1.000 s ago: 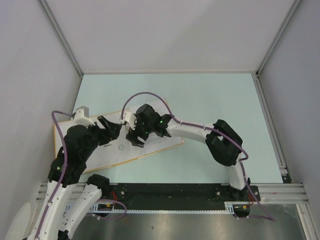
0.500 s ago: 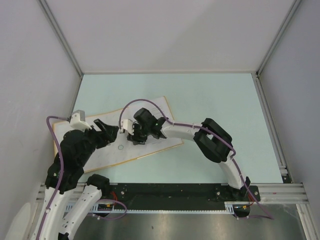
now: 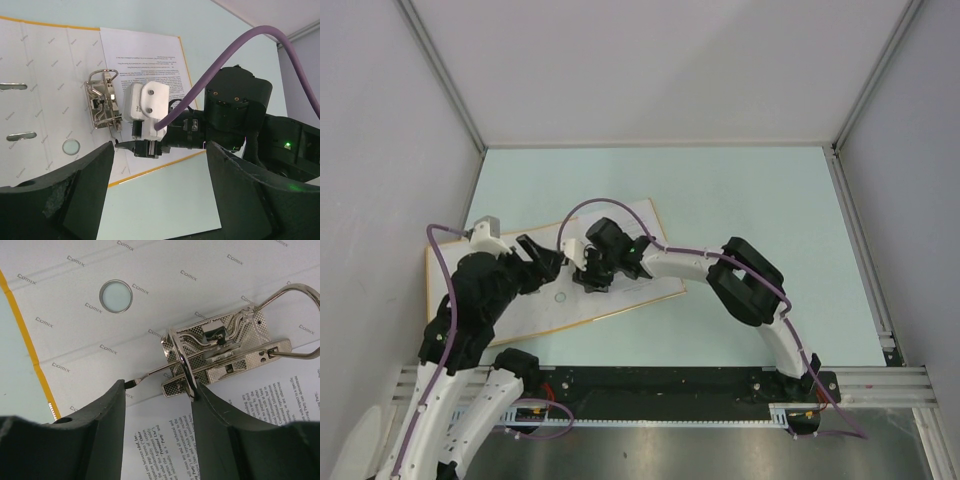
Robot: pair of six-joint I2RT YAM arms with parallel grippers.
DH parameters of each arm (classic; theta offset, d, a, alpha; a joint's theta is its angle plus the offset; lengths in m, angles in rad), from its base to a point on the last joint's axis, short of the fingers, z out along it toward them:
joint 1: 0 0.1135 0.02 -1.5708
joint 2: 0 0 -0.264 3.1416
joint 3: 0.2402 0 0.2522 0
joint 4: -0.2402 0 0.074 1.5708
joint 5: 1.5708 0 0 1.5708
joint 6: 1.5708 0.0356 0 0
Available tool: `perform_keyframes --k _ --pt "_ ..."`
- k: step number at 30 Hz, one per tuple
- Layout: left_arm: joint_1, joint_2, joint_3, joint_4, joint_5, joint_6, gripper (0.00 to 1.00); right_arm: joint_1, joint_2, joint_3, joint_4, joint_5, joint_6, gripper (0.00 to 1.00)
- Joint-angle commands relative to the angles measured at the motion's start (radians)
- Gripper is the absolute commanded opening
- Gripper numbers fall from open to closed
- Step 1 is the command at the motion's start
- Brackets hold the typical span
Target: Put the files into the folder
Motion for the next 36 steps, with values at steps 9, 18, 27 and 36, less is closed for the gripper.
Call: perform_keyframes --k 9,18,27,36 --pt "0.009 0.013 -0.014 0.081 0.044 -0.029 0.80 -0.087 -0.185 -0.110 0.116 -0.106 0.126 0.64" --pt "0.010 0.011 0.000 0.063 0.033 -0.011 0.82 -0.124 -0.223 -0.113 0.116 -0.140 0.290 0.75" --pt "0.009 0.022 0.032 0.029 0.019 -0.005 0.82 -0.029 -0.069 0.047 0.037 0.126 0.186 0.72" --pt "0.009 -0.003 0.040 0.005 0.010 -0.002 0.82 -0.021 0.022 0.142 0.000 0.162 0.196 0.48"
